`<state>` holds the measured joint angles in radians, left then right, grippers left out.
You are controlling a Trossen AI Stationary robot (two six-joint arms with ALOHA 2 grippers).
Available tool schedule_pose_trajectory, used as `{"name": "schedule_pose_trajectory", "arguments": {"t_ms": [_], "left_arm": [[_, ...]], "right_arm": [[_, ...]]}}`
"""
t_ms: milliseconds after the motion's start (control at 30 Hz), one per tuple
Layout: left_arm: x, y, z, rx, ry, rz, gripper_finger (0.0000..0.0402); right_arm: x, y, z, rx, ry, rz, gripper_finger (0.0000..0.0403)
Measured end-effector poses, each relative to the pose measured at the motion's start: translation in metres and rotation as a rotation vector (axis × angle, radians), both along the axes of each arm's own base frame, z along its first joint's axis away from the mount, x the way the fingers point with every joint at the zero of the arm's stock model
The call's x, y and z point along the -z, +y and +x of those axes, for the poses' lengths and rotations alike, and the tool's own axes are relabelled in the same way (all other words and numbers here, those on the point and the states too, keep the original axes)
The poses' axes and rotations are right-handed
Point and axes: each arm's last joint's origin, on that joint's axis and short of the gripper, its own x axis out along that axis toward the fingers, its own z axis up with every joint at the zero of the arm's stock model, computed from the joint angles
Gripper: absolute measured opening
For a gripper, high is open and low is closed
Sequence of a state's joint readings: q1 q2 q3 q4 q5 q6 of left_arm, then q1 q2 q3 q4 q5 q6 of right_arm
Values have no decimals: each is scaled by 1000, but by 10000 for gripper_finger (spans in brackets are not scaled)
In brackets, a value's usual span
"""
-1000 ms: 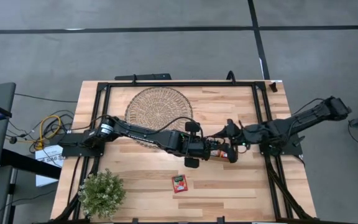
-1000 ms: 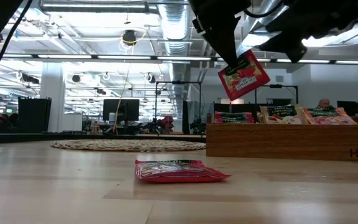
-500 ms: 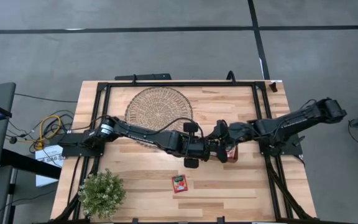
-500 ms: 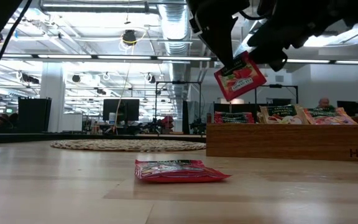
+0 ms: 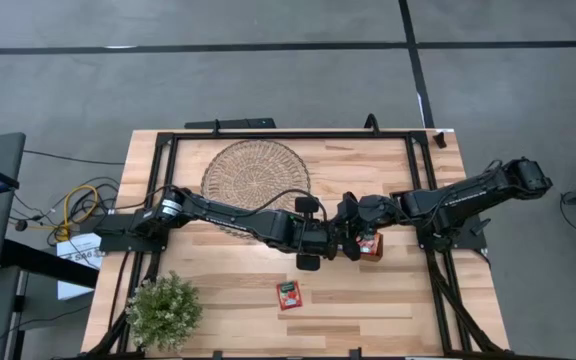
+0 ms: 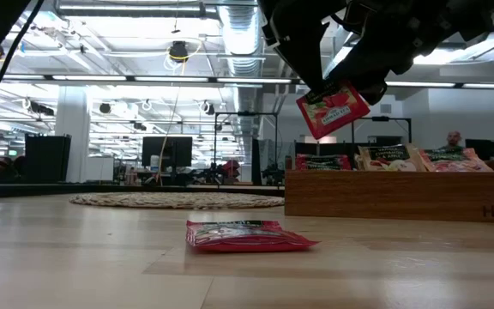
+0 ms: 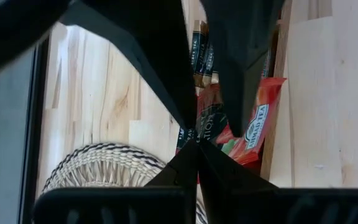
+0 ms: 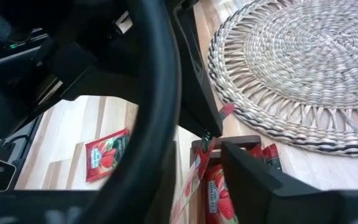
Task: Pick & Place Tea
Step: Put the red tea bag into the left section of the wooden organizer
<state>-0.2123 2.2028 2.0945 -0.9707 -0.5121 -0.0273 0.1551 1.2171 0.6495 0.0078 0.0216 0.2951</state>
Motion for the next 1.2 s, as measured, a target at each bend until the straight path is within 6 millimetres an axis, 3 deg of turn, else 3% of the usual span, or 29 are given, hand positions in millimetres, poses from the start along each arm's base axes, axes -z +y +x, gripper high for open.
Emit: {"name": "schedule_pose_trajectory", "arguments": {"t_ms": [267,900,1200], "left_arm": [[0,0,0,-5,-3,-5,0],[1,-5,-8,-32,42,67,4],[3,-10,-14,-33,90,71,80]], "right_arm": [[-1,-2,0,3,-6,-11,8],[-3,-4,0,137,-26,13,0],[-3,-4,1,171,-36,42,0]]}}
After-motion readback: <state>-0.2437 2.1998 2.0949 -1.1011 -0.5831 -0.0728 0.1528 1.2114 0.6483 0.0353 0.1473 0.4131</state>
